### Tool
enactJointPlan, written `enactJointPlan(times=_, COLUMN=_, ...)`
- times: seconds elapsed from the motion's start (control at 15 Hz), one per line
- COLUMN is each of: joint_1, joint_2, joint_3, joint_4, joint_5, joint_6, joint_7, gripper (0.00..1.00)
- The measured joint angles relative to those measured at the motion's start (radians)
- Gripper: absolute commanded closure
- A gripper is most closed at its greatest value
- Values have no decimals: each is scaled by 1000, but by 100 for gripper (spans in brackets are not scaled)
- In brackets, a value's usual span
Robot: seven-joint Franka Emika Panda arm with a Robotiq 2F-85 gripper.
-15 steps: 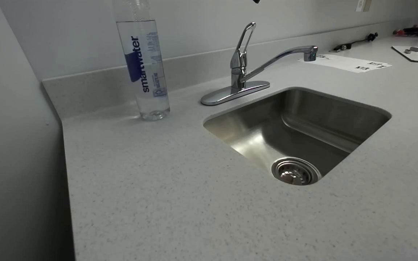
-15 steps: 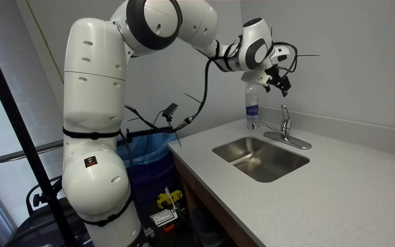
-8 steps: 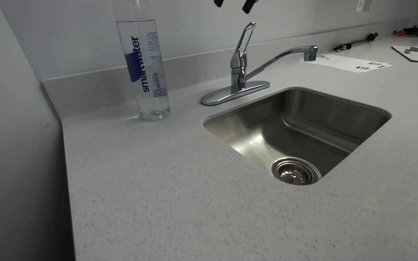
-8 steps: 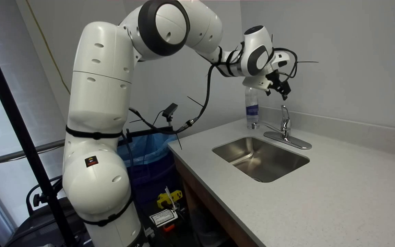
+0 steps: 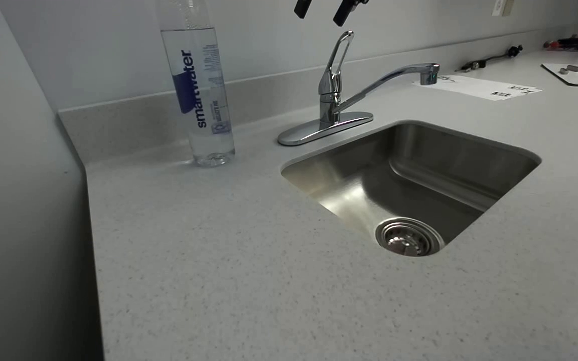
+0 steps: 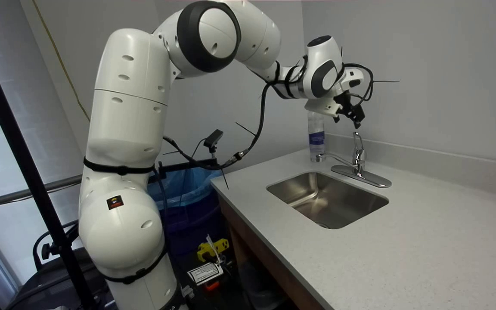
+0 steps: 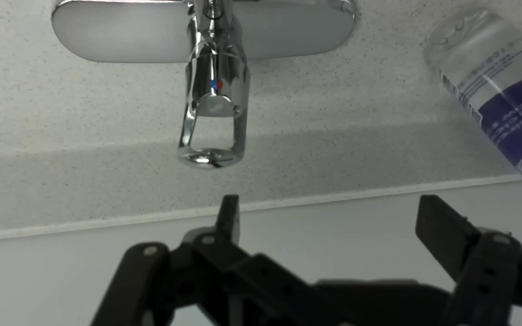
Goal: Open the tap
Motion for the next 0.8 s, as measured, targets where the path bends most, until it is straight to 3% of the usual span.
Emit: enactJointPlan(times=0.8, joint_1=0, joint_2=-1, joint_3=7, joint_4=-54, joint_5=0, joint_6=0, joint_7=-42, gripper=0)
